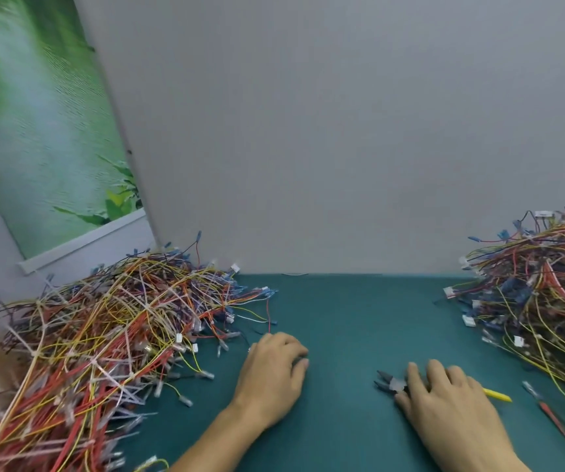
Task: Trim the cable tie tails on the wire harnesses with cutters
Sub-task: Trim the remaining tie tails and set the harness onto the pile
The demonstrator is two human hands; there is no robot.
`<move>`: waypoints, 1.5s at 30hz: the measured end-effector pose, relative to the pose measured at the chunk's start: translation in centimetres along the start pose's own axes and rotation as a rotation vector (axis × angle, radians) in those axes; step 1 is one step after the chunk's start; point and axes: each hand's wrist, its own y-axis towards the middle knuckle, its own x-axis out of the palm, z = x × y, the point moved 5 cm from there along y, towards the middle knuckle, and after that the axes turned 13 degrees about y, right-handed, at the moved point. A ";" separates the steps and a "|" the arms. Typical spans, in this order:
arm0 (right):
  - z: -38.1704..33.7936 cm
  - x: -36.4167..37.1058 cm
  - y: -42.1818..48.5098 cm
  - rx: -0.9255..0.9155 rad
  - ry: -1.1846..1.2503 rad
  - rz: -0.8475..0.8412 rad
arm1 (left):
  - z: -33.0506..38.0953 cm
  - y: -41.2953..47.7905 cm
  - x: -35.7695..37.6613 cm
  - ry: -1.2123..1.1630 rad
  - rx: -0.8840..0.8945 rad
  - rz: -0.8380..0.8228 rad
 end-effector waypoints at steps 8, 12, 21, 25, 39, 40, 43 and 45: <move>-0.3 -0.4 0.4 -0.018 -0.074 -0.365 | -5.5 3.2 -4.4 0.217 -0.222 0.184; -0.3 -1.0 0.4 -0.016 -0.075 -0.354 | -9.6 4.4 -6.9 0.394 -0.452 0.180; -0.4 -0.7 0.3 -0.032 -0.047 -0.325 | -16.0 4.2 -9.1 0.570 -0.728 0.014; 0.1 -0.1 -0.2 -0.026 -0.038 -0.379 | -16.1 4.6 -9.9 0.579 -0.719 -0.089; 0.4 0.9 0.1 -0.028 -0.058 -0.407 | -2.8 6.2 -22.8 0.172 -0.314 0.596; 0.3 0.9 0.1 -0.023 -0.057 -0.414 | -1.6 6.2 -23.8 0.145 -0.282 0.642; 0.5 1.0 0.2 -0.003 -0.093 -0.431 | 1.8 6.6 -26.7 0.083 -0.193 0.741; 0.4 0.6 0.3 0.024 -0.079 -0.409 | 3.6 7.1 -28.4 0.040 -0.156 0.800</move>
